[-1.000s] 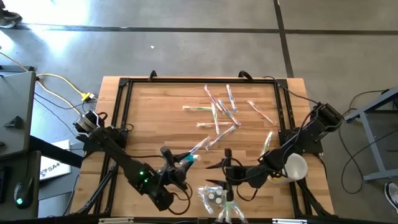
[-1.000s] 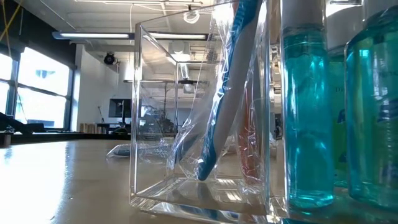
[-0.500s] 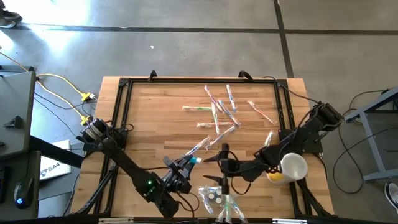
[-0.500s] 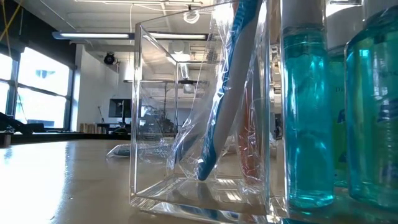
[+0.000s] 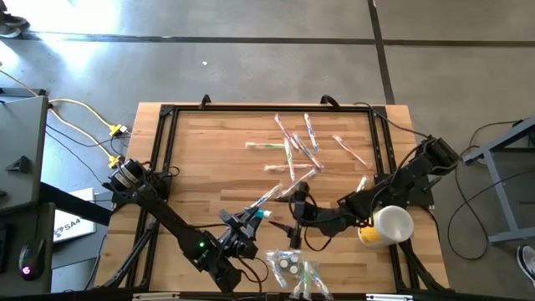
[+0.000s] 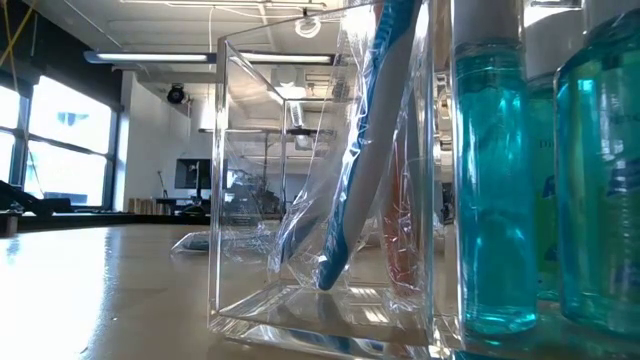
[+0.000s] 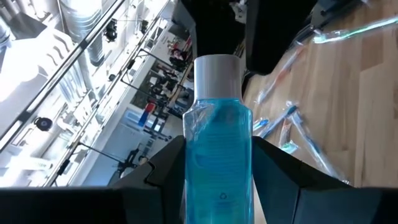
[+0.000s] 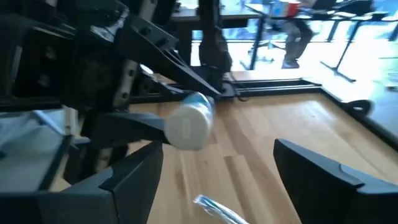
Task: Pick & Place toothbrushing station
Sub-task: Put the mouthwash into the transparent organizer
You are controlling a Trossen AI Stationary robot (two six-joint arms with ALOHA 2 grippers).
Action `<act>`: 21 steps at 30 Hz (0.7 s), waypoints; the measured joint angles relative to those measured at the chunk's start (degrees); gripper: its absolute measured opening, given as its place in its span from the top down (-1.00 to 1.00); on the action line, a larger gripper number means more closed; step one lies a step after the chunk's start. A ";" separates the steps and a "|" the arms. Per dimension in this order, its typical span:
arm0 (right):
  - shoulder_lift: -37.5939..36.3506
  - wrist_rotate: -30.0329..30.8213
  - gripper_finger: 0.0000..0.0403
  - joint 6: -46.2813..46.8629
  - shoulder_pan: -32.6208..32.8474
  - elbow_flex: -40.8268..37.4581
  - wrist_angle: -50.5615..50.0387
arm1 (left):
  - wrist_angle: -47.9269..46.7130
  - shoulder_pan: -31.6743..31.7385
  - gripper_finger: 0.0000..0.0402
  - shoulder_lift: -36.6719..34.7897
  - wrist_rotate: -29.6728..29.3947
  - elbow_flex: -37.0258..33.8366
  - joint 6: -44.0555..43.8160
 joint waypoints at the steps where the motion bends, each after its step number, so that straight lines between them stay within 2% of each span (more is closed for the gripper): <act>1: -0.01 -1.27 -0.49 0.09 -0.50 0.00 0.29 | 0.00 0.01 0.26 0.00 -0.02 0.00 -0.01; 21: 0.44 -13.17 -0.48 0.47 -6.14 -0.04 4.94 | -0.05 0.07 0.26 -0.07 -0.36 -0.02 -0.05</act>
